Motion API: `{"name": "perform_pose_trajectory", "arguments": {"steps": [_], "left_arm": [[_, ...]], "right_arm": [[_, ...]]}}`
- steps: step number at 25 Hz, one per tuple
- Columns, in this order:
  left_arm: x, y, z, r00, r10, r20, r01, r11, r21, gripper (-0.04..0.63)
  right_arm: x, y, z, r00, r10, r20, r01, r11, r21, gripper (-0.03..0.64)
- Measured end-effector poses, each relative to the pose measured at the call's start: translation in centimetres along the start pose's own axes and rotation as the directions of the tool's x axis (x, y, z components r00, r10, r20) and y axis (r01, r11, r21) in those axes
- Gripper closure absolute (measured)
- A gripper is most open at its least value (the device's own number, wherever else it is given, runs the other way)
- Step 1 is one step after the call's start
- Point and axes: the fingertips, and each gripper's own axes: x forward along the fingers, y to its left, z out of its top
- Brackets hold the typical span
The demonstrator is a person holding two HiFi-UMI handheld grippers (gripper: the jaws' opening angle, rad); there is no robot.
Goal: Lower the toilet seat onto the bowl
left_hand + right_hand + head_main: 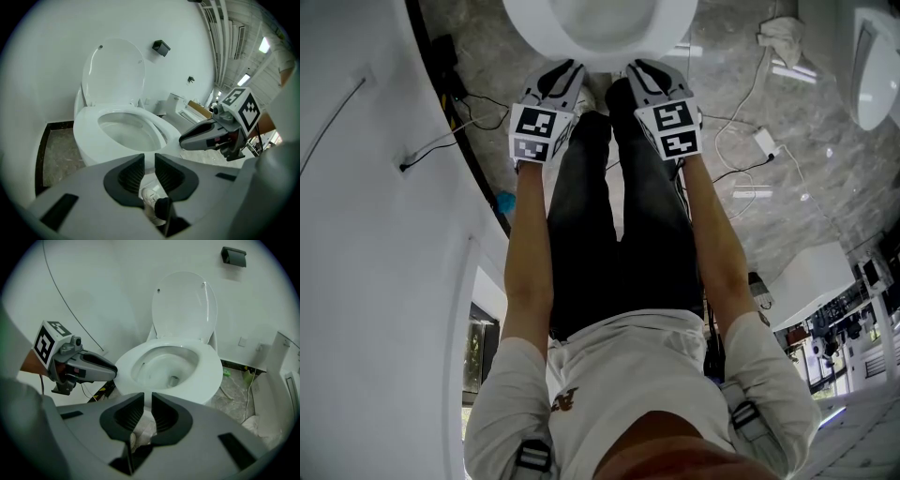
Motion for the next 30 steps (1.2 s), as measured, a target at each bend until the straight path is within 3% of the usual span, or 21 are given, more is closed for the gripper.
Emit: {"name": "perform_pose_trajectory", "arguments": {"steps": [23,30], "left_arm": [[2.9,1.4,-3.5,0.994,0.005,-0.112,-0.007,1.0,-0.012,0.538],[3.4,1.4,-3.0,0.994,-0.006,-0.11,0.005,1.0,-0.005,0.538]], "right_arm": [[3.6,-0.8,-2.8,0.996,0.013,-0.091,-0.016,0.999,-0.04,0.569],[4.6,-0.9,-3.5,0.992,0.021,-0.126,-0.031,0.997,-0.073,0.569]]}}
